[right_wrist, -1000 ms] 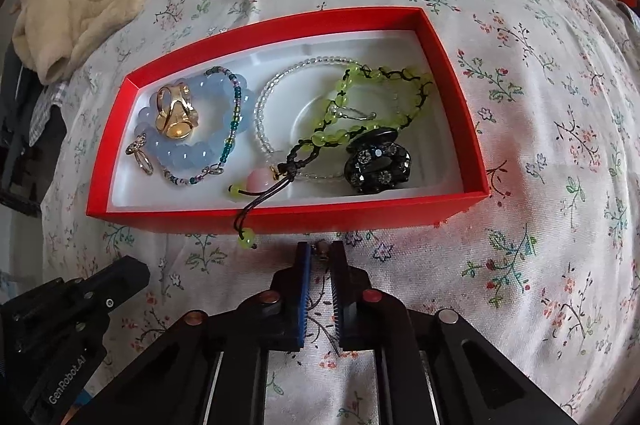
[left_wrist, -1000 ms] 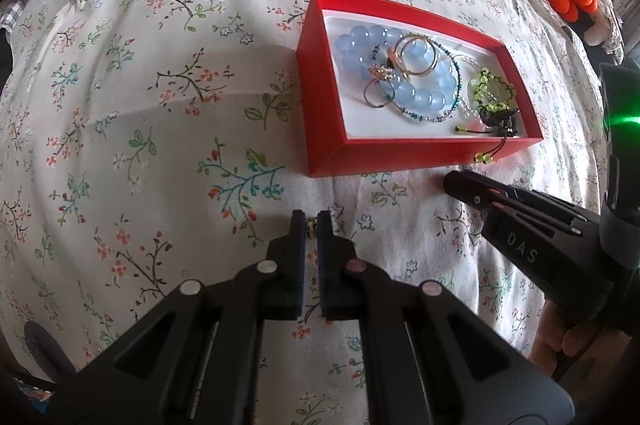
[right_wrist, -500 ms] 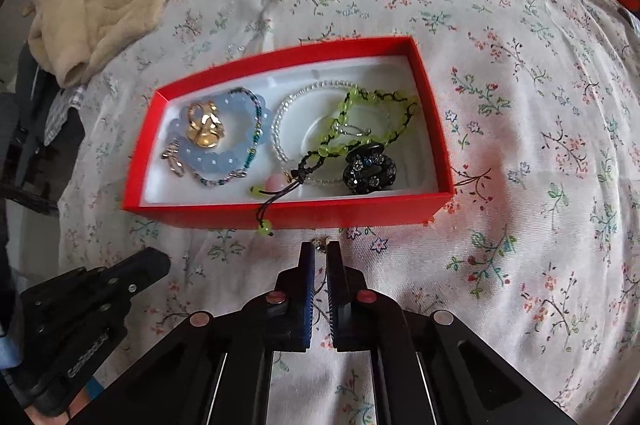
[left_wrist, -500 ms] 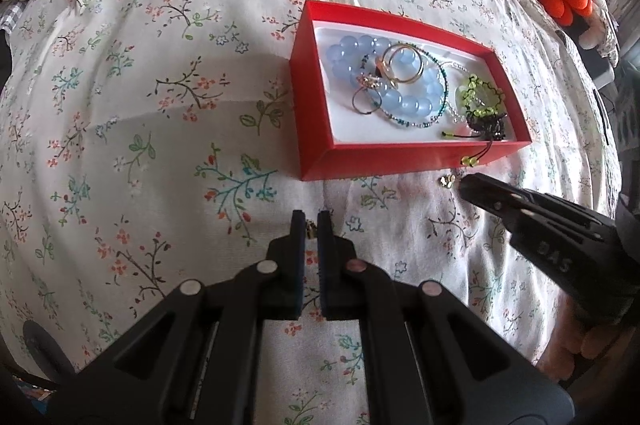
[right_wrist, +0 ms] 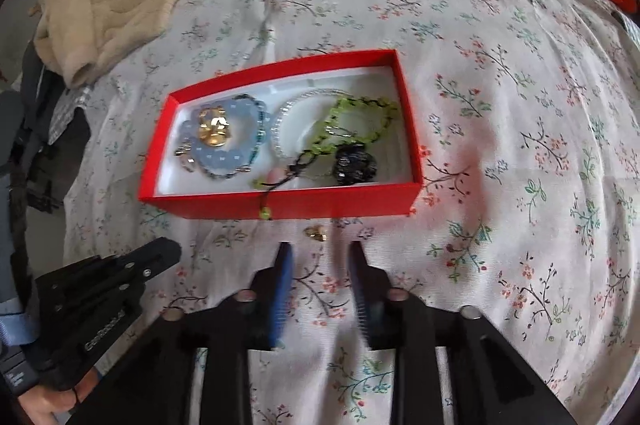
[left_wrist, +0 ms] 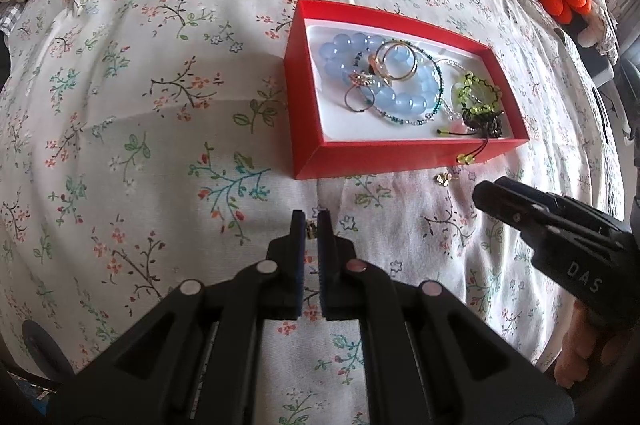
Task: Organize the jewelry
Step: 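Carry both held earrings up and over the red box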
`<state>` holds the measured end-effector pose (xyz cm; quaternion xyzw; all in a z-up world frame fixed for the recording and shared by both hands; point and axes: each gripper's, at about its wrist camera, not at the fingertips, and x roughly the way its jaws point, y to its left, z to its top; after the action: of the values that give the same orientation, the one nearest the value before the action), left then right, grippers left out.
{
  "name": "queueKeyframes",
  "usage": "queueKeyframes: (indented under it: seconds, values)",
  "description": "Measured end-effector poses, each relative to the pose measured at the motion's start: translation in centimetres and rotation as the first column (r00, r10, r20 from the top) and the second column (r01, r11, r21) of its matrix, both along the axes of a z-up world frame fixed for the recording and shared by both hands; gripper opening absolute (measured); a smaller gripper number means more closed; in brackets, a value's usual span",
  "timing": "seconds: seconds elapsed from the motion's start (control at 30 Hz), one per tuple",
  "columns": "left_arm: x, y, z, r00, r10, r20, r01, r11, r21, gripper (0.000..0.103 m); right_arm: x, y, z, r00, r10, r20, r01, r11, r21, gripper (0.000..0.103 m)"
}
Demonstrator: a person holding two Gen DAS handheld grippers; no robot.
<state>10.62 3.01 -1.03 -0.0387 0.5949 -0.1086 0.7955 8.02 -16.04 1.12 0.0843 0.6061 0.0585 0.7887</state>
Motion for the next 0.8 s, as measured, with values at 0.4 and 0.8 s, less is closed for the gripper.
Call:
queueKeyframes:
  seconds: [0.4,0.8]
  values:
    - [0.1,0.0,-0.2,1.0,-0.003,-0.005,0.003,1.0,0.0,0.007,1.3,2.0,-2.5,1.0,0.024,-0.001,-0.024,0.998,-0.062,0.05]
    - [0.1,0.0,-0.4,1.0,-0.002,-0.005,0.002,1.0,0.0,0.006,1.4,3.3,-3.5,0.997,0.07,0.032,-0.063,0.981,-0.182,0.031]
